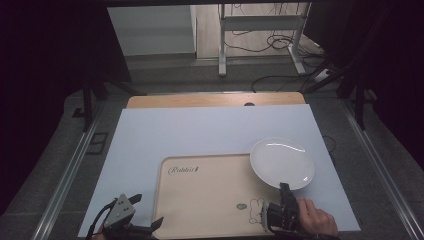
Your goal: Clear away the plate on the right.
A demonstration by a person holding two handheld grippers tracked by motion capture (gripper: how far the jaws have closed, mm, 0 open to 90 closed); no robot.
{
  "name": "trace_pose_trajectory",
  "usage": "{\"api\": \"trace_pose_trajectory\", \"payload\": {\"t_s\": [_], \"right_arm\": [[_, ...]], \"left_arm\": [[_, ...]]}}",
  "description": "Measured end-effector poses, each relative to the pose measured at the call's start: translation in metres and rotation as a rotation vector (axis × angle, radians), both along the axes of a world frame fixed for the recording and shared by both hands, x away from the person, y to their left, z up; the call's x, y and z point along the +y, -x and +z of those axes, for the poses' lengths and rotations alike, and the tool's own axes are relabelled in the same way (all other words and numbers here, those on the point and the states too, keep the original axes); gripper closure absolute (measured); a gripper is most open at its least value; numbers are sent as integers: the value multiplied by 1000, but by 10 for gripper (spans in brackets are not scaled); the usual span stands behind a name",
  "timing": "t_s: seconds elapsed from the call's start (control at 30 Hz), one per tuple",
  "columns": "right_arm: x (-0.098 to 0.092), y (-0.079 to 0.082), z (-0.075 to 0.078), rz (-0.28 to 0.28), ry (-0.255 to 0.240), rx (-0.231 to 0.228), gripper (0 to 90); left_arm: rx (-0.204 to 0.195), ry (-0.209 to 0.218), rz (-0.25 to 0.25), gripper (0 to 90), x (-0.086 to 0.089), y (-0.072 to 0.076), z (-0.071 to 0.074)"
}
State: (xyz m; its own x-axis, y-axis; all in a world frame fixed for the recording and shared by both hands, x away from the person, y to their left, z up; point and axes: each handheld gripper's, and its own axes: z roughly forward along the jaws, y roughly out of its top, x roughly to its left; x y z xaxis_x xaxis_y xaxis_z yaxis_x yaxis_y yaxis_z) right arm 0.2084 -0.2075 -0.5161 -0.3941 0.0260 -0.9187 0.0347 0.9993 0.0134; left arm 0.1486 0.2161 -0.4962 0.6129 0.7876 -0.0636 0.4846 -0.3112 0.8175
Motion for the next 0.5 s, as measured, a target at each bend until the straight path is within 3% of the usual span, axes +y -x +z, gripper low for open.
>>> {"api": "trace_pose_trajectory", "payload": {"t_s": [0.07,0.2,0.27,0.5], "right_arm": [[5,4,3,-27,36,12,833],[10,5,1,37,-3,14,833],[14,9,4,30,18,20,834],[29,16,2,98,-10,23,833]], "left_arm": [[0,0,0,30,0,0,0],[0,-2,0,30,0,0,0],[0,-2,0,30,0,0,0],[1,-2,0,30,0,0,0]]}}
